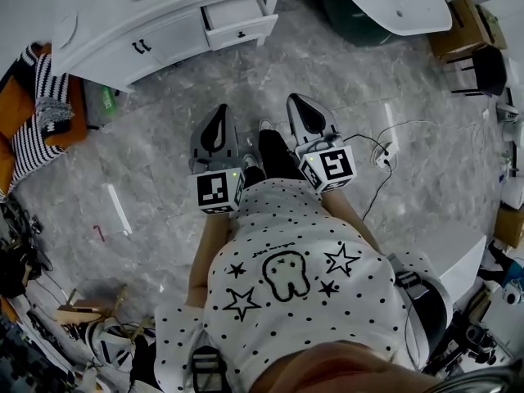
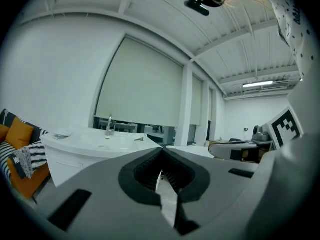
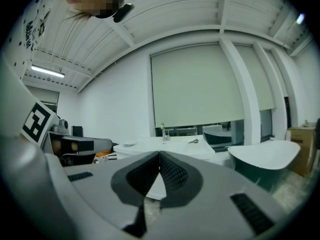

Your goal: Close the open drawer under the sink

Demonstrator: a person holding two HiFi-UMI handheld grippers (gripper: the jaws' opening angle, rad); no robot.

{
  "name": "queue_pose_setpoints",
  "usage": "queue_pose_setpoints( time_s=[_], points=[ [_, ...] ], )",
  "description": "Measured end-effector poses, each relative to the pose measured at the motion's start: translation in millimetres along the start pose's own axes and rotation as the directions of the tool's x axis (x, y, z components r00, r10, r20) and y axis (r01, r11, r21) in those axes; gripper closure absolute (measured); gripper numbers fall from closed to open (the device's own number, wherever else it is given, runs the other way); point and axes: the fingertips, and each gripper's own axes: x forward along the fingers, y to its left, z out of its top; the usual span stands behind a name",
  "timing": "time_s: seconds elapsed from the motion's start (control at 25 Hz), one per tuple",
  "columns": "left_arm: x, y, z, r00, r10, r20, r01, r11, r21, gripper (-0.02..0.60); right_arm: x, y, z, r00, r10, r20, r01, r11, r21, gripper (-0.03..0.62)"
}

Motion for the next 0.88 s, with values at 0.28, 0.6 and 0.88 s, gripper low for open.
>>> queue_pose_setpoints(
  time_s=[0.28,0.6,0.88],
  points=[
    [57.5,-9.1,10.2,1.000,-0.009,0.028,0.008,1.000,0.011,0.577,34.8,-36.9,8.6,0.999,0.044,-0.003,-0.044,0.999,-0.025,0.580],
    [119.7,-12.9,21.1,0.997,0.047,0.055,-0.047,0.999,0.005,0.577,63.3,-99.4,13.6,0.999,0.047,-0.026,-0.049,0.994,-0.093,0.580],
    [161.0,-6.3,20.3,0.993,0.101,0.066,-0.100,0.995,-0.007,0.577,99.3,-134.7,8.5,0.995,0.088,-0.038,-0.091,0.993,-0.075,0.580]
  ],
)
